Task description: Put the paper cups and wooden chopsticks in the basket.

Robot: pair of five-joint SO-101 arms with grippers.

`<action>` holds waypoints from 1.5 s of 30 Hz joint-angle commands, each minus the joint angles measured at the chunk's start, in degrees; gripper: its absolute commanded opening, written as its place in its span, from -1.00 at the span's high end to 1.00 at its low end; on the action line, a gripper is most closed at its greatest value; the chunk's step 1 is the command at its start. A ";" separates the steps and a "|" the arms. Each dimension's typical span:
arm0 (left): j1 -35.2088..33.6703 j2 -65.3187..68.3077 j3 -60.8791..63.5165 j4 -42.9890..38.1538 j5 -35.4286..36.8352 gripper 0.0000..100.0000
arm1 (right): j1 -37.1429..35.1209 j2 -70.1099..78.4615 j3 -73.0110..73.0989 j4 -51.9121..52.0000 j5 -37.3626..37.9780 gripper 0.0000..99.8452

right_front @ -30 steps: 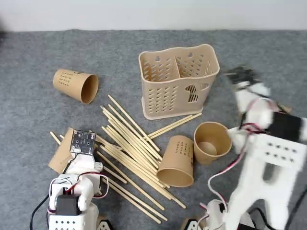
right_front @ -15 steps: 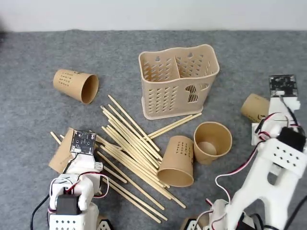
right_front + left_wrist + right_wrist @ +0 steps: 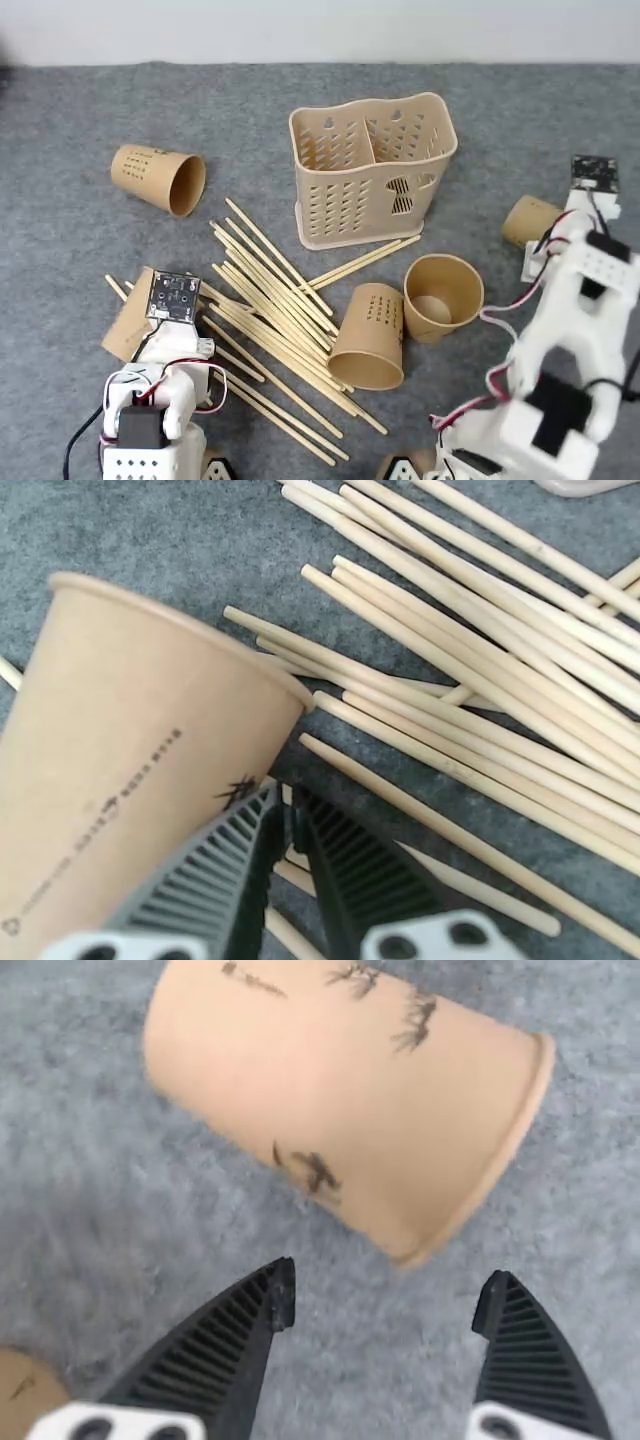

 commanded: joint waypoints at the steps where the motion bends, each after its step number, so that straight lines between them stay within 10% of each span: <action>1: 0.00 -0.88 -1.01 0.26 0.44 0.97 | 0.75 3.03 -7.12 -1.01 -0.70 0.39; 28: 0.00 -0.88 -1.01 0.26 0.44 0.97 | -3.91 4.88 -11.78 -1.19 9.67 0.98; 45: 0.00 -0.88 -1.01 0.26 0.44 0.97 | -9.36 -23.08 -32.44 51.30 26.29 0.98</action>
